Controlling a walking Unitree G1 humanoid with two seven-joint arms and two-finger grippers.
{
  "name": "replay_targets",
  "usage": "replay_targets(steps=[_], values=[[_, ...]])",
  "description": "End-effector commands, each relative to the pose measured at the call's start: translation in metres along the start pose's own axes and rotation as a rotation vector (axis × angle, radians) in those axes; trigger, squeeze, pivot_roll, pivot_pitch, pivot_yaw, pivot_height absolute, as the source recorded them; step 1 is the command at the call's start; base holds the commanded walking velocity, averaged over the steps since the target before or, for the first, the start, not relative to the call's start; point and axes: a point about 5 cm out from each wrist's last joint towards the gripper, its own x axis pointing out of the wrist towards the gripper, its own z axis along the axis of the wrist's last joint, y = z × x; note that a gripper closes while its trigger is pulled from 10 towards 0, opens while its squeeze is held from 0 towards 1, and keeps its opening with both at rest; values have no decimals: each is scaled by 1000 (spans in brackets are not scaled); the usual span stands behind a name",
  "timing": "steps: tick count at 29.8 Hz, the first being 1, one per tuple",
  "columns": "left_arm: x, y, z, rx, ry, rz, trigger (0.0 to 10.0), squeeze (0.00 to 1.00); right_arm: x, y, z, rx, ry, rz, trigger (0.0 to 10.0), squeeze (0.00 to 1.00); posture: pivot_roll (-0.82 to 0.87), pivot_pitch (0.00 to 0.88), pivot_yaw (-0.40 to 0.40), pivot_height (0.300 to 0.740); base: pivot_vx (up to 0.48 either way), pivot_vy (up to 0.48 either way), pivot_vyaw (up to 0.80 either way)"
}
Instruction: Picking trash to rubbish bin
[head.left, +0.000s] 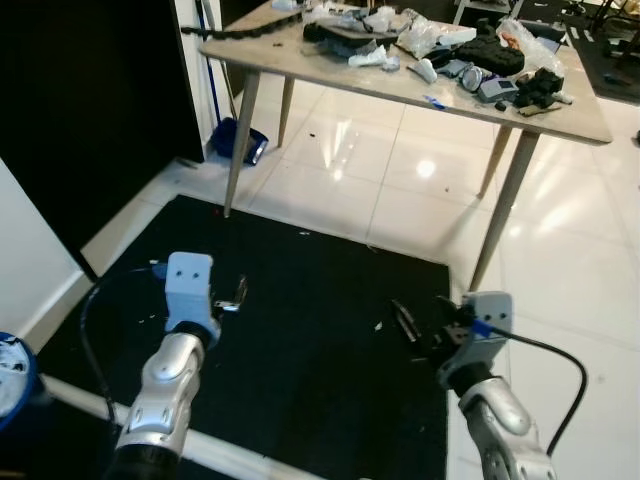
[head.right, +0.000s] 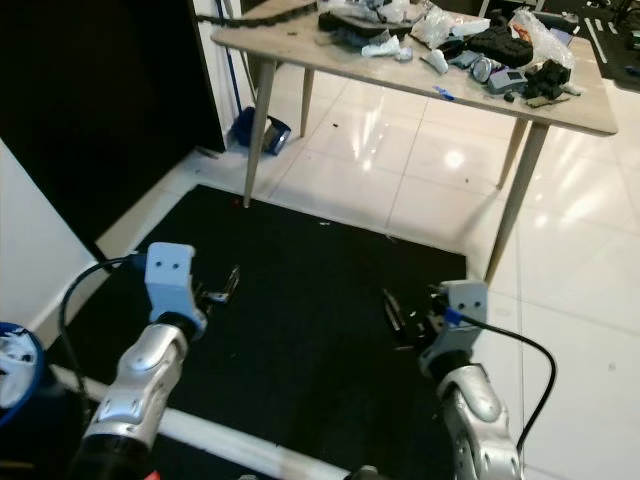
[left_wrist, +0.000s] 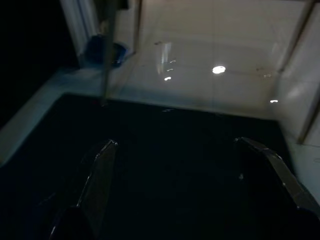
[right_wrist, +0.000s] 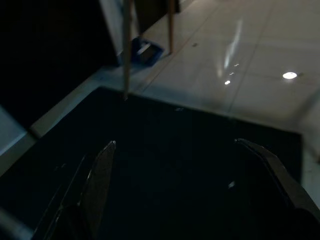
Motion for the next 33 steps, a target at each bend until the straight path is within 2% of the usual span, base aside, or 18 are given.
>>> replay_targets(steps=[1, 13, 33], values=[[-4, 2, -5, -4, 14, 8, 10000, 0, 3, 6, 2, 16, -17, 5, 10000, 0, 4, 148, -20, 740, 311, 0, 0], [-15, 2, -5, -8, 7, 20, 10000, 0, 23, 15, 11, 32, -43, 19, 10000, 0, 11, 133, -36, 740, 310, 0, 0], [-14, 0, -3, -14, -1, 37, 10000, 0, 29, 16, 8, 13, -21, 39, 10000, 0, 9, 127, -46, 740, 311, 0, 0]])
